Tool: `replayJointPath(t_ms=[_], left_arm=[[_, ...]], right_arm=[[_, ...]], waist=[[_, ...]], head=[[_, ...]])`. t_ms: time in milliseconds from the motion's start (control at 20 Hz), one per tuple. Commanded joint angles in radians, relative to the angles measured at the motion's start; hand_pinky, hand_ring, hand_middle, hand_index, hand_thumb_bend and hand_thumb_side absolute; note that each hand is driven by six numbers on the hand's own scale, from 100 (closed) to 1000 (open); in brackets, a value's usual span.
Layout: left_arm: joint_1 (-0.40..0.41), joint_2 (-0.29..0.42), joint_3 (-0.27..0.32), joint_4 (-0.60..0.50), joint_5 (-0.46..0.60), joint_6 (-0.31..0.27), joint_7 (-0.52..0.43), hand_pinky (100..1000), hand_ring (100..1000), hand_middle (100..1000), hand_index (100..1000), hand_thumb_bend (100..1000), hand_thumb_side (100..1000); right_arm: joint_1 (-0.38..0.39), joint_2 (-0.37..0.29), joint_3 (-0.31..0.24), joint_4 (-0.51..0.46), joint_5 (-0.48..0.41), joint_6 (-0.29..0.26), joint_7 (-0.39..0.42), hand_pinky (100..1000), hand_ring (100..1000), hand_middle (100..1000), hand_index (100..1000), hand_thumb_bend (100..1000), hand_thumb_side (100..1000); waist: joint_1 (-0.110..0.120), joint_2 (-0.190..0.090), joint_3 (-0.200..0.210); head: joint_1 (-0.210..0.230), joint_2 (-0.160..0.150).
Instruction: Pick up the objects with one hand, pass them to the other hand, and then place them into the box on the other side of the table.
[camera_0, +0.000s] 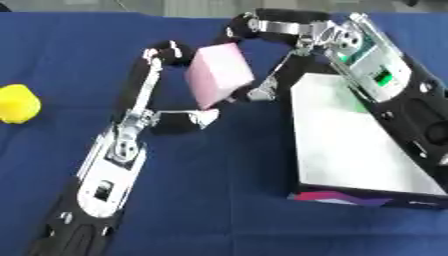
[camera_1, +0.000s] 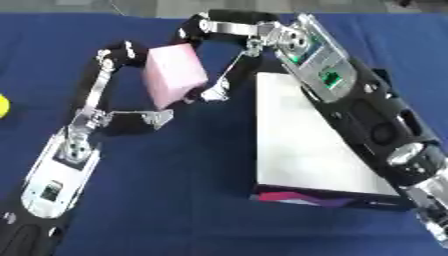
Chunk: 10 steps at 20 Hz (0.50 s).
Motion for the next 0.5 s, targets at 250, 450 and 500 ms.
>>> replayJointPath(t_ms=[250, 450, 500], left_arm=[[-0.002, 0.016, 0.012, 0.008, -0.071, 0.047, 0.029, 742, 680, 636, 829, 846, 465], [0.003, 0.026, 0.012, 0.007, -0.076, 0.051, 0.038, 743, 682, 636, 829, 883, 492], [0.005, 0.029, 0.012, 0.007, -0.075, 0.050, 0.039, 743, 682, 635, 828, 900, 510]], right_arm=[[-0.004, -0.050, -0.047, -0.050, -0.032, 0.011, -0.012, 825, 762, 339, 623, 100, 100], [0.009, -0.063, -0.061, -0.056, -0.038, 0.020, -0.027, 825, 762, 339, 623, 100, 100], [0.012, -0.066, -0.065, -0.057, -0.039, 0.023, -0.031, 824, 761, 339, 623, 100, 100]], waist=[[0.001, -0.018, -0.009], [0.004, -0.021, -0.016], [0.005, -0.022, -0.017]], head=[[0.008, -0.002], [0.009, 0.002], [0.009, 0.003]])
